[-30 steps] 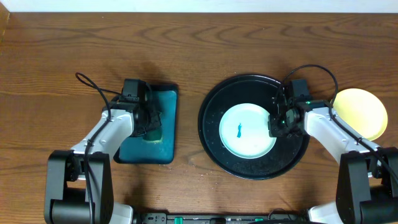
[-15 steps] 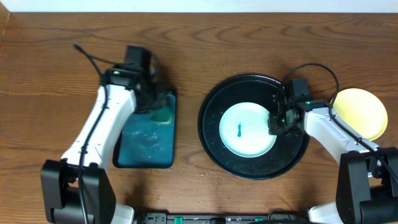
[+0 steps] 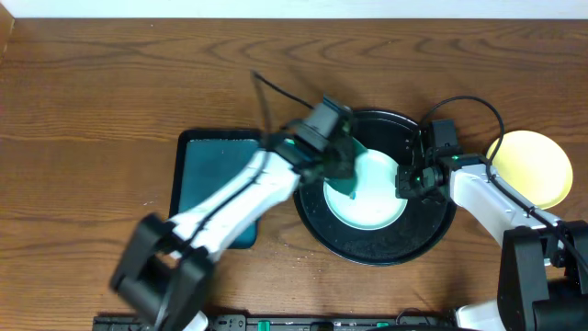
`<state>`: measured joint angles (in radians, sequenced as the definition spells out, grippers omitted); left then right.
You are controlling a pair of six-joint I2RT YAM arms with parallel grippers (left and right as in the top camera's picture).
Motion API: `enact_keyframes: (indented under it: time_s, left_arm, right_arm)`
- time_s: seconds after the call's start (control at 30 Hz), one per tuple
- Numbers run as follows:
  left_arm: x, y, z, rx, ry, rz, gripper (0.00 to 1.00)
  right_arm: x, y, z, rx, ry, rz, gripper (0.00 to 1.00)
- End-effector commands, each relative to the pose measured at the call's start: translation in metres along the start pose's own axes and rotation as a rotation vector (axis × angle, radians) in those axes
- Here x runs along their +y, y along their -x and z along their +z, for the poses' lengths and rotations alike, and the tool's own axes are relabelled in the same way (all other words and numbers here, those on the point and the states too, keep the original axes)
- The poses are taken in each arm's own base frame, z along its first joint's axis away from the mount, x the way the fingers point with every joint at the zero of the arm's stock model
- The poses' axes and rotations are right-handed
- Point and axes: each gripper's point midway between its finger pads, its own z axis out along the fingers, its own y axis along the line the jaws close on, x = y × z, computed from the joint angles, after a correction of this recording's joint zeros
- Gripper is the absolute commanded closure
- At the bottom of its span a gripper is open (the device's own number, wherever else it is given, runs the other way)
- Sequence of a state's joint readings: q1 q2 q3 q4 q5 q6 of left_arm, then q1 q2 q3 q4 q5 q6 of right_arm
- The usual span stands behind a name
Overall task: Clean dirty plates on tray and stack at the side
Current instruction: 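Move the sponge onto the pale blue plate and scrub it with the left gripper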
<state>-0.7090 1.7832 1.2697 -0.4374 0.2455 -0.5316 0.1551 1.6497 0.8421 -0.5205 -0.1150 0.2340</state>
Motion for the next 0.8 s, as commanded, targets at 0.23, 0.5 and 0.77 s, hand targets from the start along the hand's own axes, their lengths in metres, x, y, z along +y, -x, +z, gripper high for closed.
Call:
enact_keyframes:
  time_s: [0.23,0.5,0.77]
  left_arm:
    - [-0.014,-0.059,0.092,0.194,-0.053,-0.085,0.92]
    - [0.092,-0.053,0.07,0.123,0.473,-0.072,0.92]
    - [0.126,-0.027,0.034,0.015,0.741,-0.006,0.92]
  right_arm:
    - [-0.007,-0.019,0.011,0.054,-0.04,0.026,0.99]
    - [-0.008,-0.02,0.011,0.058,-0.041,0.021,0.99]
    - [-0.008,-0.021,0.011,0.061,-0.042,0.018,0.99]
